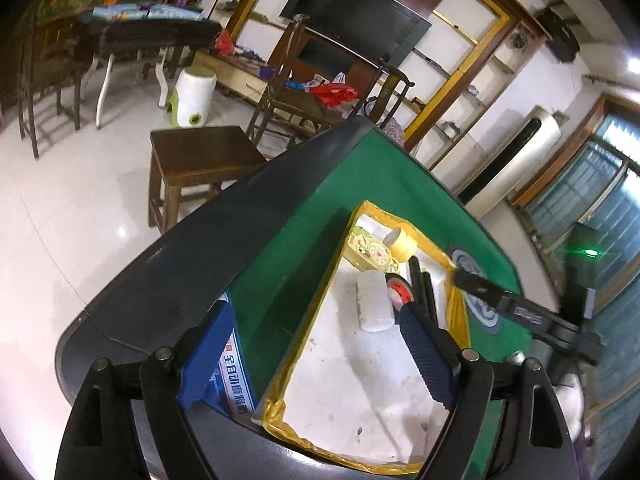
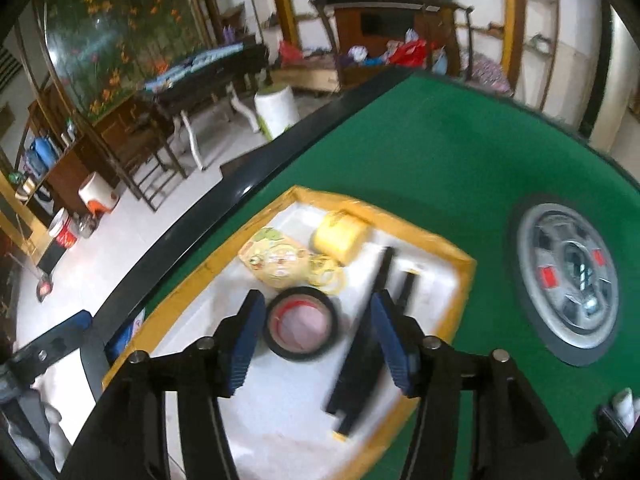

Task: Organize rigid objects
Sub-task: 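Open both tools to drop the bottle and tape roll into the tray, then withdraw the left tool while the right tool grasps the purple-capped black marker, then grasp and lift the black plastic part with the left tool while the right tool holds the marker, then lower the black part into the tray and open the left tool, then lower the marker into the tray and open the right tool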

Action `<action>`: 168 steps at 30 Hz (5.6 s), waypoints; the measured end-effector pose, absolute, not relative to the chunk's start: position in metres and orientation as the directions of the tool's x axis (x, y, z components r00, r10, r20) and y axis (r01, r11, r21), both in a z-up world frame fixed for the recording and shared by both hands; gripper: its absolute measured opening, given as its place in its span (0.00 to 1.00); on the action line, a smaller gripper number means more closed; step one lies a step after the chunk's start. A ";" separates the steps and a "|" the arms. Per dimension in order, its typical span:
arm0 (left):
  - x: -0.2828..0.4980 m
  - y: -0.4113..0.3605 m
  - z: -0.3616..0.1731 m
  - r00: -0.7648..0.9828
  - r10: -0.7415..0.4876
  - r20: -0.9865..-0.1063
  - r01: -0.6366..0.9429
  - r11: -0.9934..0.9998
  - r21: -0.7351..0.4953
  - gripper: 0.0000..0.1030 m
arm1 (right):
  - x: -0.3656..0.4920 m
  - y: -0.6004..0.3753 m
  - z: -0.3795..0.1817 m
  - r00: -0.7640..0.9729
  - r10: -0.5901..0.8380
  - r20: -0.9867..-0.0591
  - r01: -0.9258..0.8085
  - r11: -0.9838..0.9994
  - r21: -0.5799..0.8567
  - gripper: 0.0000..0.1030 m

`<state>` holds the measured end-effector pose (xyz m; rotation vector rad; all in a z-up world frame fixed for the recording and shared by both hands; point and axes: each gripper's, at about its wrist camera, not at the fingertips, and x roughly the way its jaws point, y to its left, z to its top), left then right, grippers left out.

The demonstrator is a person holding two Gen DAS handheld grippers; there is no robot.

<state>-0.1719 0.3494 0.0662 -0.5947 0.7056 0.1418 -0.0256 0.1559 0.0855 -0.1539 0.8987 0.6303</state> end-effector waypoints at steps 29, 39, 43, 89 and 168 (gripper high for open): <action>-0.157 0.130 0.093 0.704 -0.281 -0.652 0.148 0.956 -0.252 0.88 | -0.052 -0.272 0.056 0.758 0.002 -0.652 0.185 0.958 0.219 0.63; -0.156 0.099 0.089 0.670 -0.291 -0.682 0.182 0.956 -0.230 0.88 | -0.031 -0.216 0.038 0.650 0.326 -0.686 -0.118 0.936 0.333 0.65; -0.153 0.095 0.084 0.654 -0.302 -0.693 0.188 0.953 -0.237 0.88 | -0.042 -0.170 0.036 0.565 0.444 -0.695 -0.280 0.896 0.345 0.67; -0.051 -0.048 0.040 0.541 -0.307 -0.783 0.457 0.889 -0.033 0.88 | -0.013 -0.206 0.001 0.615 0.503 -0.607 -0.091 0.810 0.579 0.15; -0.146 0.278 0.085 0.674 -0.055 -0.737 -0.156 0.964 -0.215 0.86 | -0.023 -0.033 0.066 0.368 0.714 -0.596 -0.304 0.698 0.649 0.14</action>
